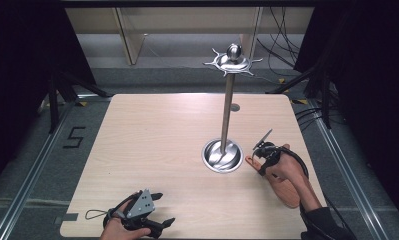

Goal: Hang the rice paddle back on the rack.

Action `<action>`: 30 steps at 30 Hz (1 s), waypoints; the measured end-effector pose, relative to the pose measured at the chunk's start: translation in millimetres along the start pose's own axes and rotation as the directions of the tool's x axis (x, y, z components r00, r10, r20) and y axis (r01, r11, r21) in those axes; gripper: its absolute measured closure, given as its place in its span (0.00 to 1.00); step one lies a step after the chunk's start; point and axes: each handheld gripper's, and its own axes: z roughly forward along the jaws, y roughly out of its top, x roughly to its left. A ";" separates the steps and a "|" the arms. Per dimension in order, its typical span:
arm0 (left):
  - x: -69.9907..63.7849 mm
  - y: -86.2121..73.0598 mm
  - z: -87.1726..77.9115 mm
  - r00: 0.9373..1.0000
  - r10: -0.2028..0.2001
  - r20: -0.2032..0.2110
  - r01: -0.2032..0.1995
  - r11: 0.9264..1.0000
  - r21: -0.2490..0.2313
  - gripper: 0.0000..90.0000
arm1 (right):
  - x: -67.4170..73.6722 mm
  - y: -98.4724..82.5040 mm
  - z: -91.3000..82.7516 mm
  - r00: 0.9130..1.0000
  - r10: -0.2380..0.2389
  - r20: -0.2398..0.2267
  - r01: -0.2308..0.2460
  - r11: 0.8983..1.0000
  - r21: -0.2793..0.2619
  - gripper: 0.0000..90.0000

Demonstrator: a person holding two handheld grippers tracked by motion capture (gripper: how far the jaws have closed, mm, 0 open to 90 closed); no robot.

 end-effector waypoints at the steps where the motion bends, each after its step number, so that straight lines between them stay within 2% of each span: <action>1: 0.3 0.0 -0.2 1.000 0.011 -0.008 -0.011 1.000 0.005 0.17 | -0.2 -0.7 0.6 1.000 -0.005 0.001 0.005 1.000 -0.006 0.74; 2: 0.3 -0.1 0.2 1.000 0.008 -0.007 -0.008 1.000 0.001 0.17 | -1.2 -2.0 0.5 1.000 -0.017 0.001 0.017 1.000 -0.012 0.74; 3: 0.6 0.3 0.0 1.000 0.007 -0.002 -0.007 1.000 0.004 0.17 | -1.3 -2.7 -0.8 1.000 -0.011 -0.001 0.011 1.000 -0.002 0.74; 5: 0.3 0.2 0.4 1.000 0.002 0.001 -0.002 1.000 0.002 0.17 | -3.1 -5.4 -0.9 1.000 -0.026 0.010 0.026 0.999 -0.024 0.74; 8: 0.7 0.1 0.2 1.000 0.010 -0.007 -0.011 1.000 -0.001 0.17 | -3.2 -7.8 -4.9 1.000 -0.020 0.009 0.020 0.999 -0.028 0.74; 10: 0.4 0.2 0.9 1.000 -0.002 0.005 0.002 1.000 -0.006 0.17 | -5.0 -11.8 -10.7 1.000 -0.017 0.015 0.018 0.997 -0.070 0.74; 13: 0.0 0.0 1.3 1.000 0.002 -0.004 -0.002 1.000 -0.003 0.17 | -5.1 -16.5 -19.5 0.999 -0.019 0.026 0.021 0.995 -0.100 0.74; 15: 0.6 0.3 1.0 1.000 0.000 0.004 0.000 1.000 -0.006 0.17 | -5.1 -20.1 -26.9 1.000 -0.003 0.029 0.006 0.991 -0.131 0.74; 17: 0.6 0.6 0.6 1.000 0.003 0.005 -0.003 1.000 0.006 0.17 | -7.5 -23.9 -34.1 0.999 -0.025 0.046 0.032 0.985 -0.170 0.74; 18: 0.1 0.0 1.6 1.000 0.003 -0.003 -0.003 1.000 -0.002 0.17 | -7.6 -25.9 -38.5 0.999 -0.021 0.046 0.029 0.983 -0.180 0.74; 21: 0.8 0.9 0.9 1.000 0.006 0.006 -0.006 1.000 0.006 0.17 | -6.4 -32.2 -49.9 0.999 0.009 0.032 -0.002 0.975 -0.222 0.74; 22: 0.5 0.7 1.5 1.000 0.008 0.002 -0.008 1.000 0.001 0.17 | -7.7 -34.6 -51.1 0.999 -0.004 0.034 0.012 0.970 -0.243 0.74; 23: -0.8 0.2 2.6 1.000 -0.003 0.002 0.003 1.000 -0.010 0.17 | -6.9 -36.5 -53.9 0.999 0.005 0.033 0.004 0.967 -0.254 0.74; 24: -0.9 -0.1 2.5 1.000 0.005 -0.006 -0.005 1.000 -0.016 0.17 | -6.7 -38.2 -58.0 0.999 0.022 0.033 -0.013 0.965 -0.263 0.74; 25: -0.2 0.3 1.6 1.000 0.005 -0.001 -0.005 1.000 -0.001 0.17 | -7.5 -40.5 -59.7 0.999 0.025 0.035 -0.014 0.959 -0.283 0.74; 26: 0.1 0.3 2.3 1.000 0.005 -0.005 -0.005 1.000 -0.005 0.17 | -7.7 -42.5 -63.1 0.998 0.041 0.037 -0.028 0.954 -0.299 0.74; 30: 0.5 0.2 1.8 1.000 0.012 0.005 -0.012 1.000 0.003 0.17 | -9.2 -51.2 -72.6 0.998 0.038 0.041 -0.022 0.939 -0.344 0.74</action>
